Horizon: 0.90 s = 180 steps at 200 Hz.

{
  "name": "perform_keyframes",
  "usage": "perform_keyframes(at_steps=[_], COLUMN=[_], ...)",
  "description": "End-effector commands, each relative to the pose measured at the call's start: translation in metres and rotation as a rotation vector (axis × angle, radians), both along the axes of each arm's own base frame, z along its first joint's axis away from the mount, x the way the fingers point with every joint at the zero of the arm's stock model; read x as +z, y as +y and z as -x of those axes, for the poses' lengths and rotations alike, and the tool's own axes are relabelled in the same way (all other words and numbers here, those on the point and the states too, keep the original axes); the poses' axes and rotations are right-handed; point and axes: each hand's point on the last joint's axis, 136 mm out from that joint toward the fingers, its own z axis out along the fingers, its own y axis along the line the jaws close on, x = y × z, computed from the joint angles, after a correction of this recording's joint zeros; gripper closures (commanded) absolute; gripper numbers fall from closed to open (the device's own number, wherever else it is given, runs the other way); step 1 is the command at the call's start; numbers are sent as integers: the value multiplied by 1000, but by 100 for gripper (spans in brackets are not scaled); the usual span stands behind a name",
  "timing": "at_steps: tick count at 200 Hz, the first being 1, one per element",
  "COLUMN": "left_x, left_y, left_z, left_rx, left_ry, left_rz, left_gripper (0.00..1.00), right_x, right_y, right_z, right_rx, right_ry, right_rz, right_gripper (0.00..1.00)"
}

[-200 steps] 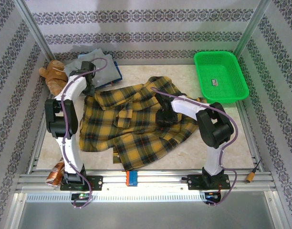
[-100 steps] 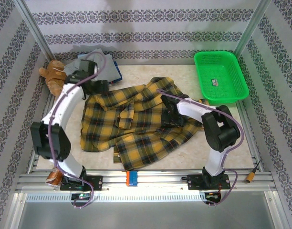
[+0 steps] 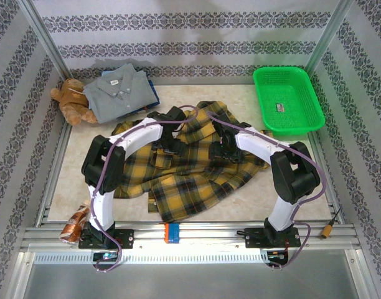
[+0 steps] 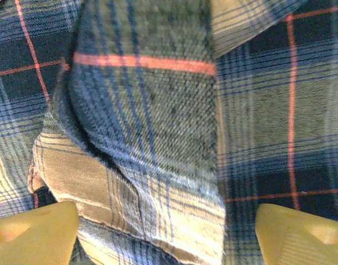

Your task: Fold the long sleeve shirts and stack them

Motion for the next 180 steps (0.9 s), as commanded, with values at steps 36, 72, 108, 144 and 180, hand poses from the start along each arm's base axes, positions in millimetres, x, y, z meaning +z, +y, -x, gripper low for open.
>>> perform_keyframes(at_steps=[36, 72, 108, 144, 180], left_x=[0, 80, 201, 257, 291], left_y=[10, 17, 42, 100, 111], left_z=[-37, -137, -258, -329, -302], left_rx=[-30, 91, 319, 592, 565], left_ry=[-71, -297, -654, -870, -818], left_rz=[-145, 7, 423, 884, 904], left_gripper=[76, 90, 87, 15, 0], right_x=[-3, -10, -9, -3, 25], right_y=[7, 6, 8, 10, 4], right_z=[1, 6, 4, -2, 2], right_rx=[26, 23, 28, 25, 17], right_ry=[10, 24, 17, 1, -52], right_rz=[-18, -26, -46, -69, -83], right_gripper=[21, 21, 21, 21, 20])
